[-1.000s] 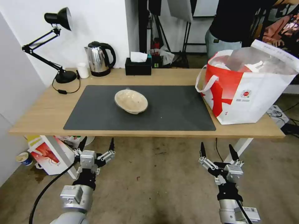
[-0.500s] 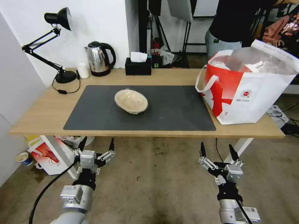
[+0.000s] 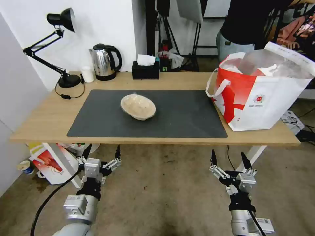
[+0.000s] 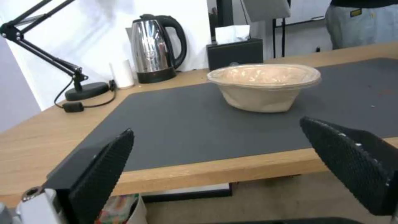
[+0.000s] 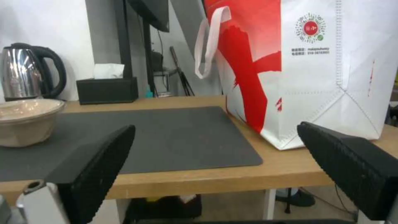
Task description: Pick up the trash from the table and place it into the takeout bag.
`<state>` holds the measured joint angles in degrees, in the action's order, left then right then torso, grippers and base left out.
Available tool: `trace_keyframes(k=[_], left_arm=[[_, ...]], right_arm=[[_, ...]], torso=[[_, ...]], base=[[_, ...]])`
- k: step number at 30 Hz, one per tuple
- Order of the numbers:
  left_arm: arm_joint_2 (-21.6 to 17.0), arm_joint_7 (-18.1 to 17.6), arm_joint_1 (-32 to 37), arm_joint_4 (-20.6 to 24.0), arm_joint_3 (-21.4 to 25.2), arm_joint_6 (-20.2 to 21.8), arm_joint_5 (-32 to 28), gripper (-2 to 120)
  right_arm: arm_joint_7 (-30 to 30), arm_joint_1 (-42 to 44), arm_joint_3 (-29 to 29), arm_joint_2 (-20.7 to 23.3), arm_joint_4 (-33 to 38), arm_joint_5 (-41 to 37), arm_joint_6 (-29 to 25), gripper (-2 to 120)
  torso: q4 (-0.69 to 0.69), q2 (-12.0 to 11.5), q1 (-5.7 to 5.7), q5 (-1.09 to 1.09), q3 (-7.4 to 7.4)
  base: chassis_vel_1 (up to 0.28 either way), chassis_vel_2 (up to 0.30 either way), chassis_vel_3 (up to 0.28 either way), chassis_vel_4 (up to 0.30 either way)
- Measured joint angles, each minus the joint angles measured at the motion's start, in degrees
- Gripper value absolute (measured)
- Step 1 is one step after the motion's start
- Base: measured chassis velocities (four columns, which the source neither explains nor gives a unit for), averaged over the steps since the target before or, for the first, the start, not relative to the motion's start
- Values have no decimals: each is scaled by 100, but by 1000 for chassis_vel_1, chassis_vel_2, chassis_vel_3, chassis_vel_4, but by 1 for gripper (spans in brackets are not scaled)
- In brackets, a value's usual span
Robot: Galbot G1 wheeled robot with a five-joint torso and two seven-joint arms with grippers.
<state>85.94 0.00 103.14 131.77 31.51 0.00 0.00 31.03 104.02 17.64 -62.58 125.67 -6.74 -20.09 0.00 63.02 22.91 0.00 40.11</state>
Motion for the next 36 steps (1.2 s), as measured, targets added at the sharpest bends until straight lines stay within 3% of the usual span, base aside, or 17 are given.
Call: trace_keyframes(k=[36], left_arm=[[0,-1,-2,2,0,0,-11,100]], right_arm=[[0,0,0,0,0,0,0,100]], torso=[[0,0,0,0,0]], base=[[0,0,0,0]])
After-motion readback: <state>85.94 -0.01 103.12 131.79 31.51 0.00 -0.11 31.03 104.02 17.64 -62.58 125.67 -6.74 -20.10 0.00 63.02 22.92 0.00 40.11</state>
